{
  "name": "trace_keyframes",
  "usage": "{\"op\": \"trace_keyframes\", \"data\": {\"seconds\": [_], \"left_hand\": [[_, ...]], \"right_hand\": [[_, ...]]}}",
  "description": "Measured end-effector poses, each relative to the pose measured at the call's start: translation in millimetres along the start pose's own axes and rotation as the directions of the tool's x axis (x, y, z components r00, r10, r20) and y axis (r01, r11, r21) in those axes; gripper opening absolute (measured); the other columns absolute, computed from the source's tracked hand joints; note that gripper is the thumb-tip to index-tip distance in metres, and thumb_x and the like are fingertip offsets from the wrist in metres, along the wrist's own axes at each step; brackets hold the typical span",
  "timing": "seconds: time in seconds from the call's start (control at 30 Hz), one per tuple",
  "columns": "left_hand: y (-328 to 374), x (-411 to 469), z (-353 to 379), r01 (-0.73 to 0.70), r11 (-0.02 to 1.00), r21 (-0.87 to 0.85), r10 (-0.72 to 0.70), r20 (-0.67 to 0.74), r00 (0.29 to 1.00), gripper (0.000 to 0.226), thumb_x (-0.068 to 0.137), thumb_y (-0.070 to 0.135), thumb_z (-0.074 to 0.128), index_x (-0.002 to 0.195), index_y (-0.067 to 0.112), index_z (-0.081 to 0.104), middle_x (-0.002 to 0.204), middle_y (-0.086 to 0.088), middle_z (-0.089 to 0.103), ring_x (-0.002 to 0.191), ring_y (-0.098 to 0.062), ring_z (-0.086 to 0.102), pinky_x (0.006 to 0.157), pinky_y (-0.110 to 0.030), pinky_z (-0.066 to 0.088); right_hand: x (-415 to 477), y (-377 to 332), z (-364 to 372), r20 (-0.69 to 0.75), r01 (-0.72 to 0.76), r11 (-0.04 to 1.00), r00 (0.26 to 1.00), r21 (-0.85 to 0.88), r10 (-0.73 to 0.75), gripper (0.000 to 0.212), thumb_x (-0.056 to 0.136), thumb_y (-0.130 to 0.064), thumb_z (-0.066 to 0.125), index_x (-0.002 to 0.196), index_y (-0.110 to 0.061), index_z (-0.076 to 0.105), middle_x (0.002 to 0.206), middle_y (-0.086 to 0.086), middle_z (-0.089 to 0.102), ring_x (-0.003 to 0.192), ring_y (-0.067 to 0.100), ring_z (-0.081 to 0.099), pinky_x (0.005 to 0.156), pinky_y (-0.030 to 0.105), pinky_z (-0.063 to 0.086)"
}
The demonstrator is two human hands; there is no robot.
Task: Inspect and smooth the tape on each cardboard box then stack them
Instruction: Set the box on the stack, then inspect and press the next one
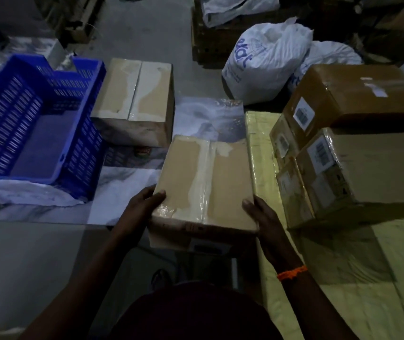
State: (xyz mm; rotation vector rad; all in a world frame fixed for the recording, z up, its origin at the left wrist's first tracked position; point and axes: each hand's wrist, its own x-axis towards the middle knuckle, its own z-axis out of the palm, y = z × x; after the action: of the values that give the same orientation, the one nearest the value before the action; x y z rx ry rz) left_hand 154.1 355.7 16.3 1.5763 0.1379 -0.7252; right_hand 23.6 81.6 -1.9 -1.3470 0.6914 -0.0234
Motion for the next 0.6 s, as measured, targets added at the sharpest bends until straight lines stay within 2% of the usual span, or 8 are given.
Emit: {"op": "trace_keyframes", "data": {"seconds": [0.07, 0.17, 0.27, 0.33, 0.4, 0.47, 0.6], "left_hand": [[-16, 0, 2, 0.033, 0.999, -0.012, -0.034, -0.067, 0.997, 0.032, 0.100, 0.020, 0.062, 0.131, 0.016, 0.063, 0.116, -0.009, 0.074, 0.100, -0.023, 0.074, 0.084, -0.034, 0.059], [-41, -3, 7, 0.104, 0.987, -0.126, -0.117, -0.104, 0.988, 0.029, 0.096, 0.006, 0.064, 0.121, 0.019, 0.069, 0.108, -0.005, 0.078, 0.098, -0.019, 0.074, 0.089, -0.037, 0.058], [-65, -6, 9, 0.135, 0.985, -0.111, -0.148, -0.119, 0.982, 0.029, 0.096, 0.010, 0.066, 0.123, 0.021, 0.069, 0.116, -0.006, 0.075, 0.101, -0.020, 0.073, 0.083, -0.036, 0.058], [-71, -8, 10, 0.138, 0.985, -0.101, -0.150, -0.123, 0.981, 0.030, 0.097, 0.016, 0.067, 0.126, 0.024, 0.068, 0.120, -0.002, 0.074, 0.108, -0.020, 0.072, 0.087, -0.038, 0.058], [-69, -7, 11, 0.140, 0.985, -0.096, -0.153, -0.135, 0.979, 0.026, 0.098, 0.020, 0.067, 0.123, 0.025, 0.069, 0.115, 0.002, 0.075, 0.105, -0.016, 0.073, 0.080, -0.032, 0.057], [-63, -5, 13, 0.139, 0.988, -0.074, -0.149, -0.152, 0.977, 0.023, 0.099, 0.023, 0.066, 0.121, 0.024, 0.069, 0.112, 0.003, 0.075, 0.097, -0.010, 0.073, 0.070, -0.025, 0.054], [-53, 2, 15, 0.118, 0.992, -0.035, -0.123, -0.192, 0.974, 0.025, 0.100, 0.026, 0.064, 0.124, 0.022, 0.069, 0.114, 0.000, 0.074, 0.101, -0.016, 0.070, 0.074, -0.031, 0.053]], "right_hand": [[-3, 14, -1, 0.007, -0.005, 1.000, 1.000, -0.010, 0.005, 0.039, 0.097, -0.024, 0.069, 0.135, -0.022, 0.063, 0.126, 0.001, 0.074, 0.116, 0.019, 0.070, 0.096, 0.036, 0.058], [-6, 26, -1, -0.035, -0.025, 0.999, 0.999, -0.034, 0.024, 0.034, 0.096, -0.021, 0.070, 0.128, -0.031, 0.063, 0.121, -0.003, 0.075, 0.106, 0.012, 0.073, 0.085, 0.027, 0.059], [-7, 31, 0, -0.075, -0.027, 0.995, 0.997, -0.091, 0.021, 0.028, 0.099, -0.017, 0.068, 0.117, -0.038, 0.061, 0.112, -0.015, 0.069, 0.095, -0.002, 0.070, 0.072, 0.014, 0.055], [-7, 36, -2, -0.082, -0.034, 0.994, 0.996, -0.101, 0.026, 0.028, 0.100, -0.014, 0.066, 0.120, -0.032, 0.058, 0.108, -0.019, 0.065, 0.084, -0.013, 0.068, 0.066, 0.009, 0.052], [-6, 35, -3, -0.080, -0.035, 0.992, 0.996, -0.121, 0.026, 0.028, 0.100, -0.014, 0.066, 0.120, -0.030, 0.055, 0.103, -0.023, 0.061, 0.076, -0.021, 0.063, 0.063, 0.006, 0.050], [-2, 36, -6, -0.078, -0.042, 0.991, 0.996, -0.129, 0.032, 0.025, 0.100, -0.018, 0.067, 0.117, -0.033, 0.056, 0.106, -0.020, 0.063, 0.077, -0.019, 0.064, 0.063, 0.007, 0.051], [9, 32, -9, -0.086, -0.035, 0.992, 0.996, -0.124, 0.024, 0.027, 0.100, -0.025, 0.067, 0.125, -0.031, 0.058, 0.108, -0.017, 0.064, 0.082, -0.010, 0.067, 0.063, 0.011, 0.052]]}}
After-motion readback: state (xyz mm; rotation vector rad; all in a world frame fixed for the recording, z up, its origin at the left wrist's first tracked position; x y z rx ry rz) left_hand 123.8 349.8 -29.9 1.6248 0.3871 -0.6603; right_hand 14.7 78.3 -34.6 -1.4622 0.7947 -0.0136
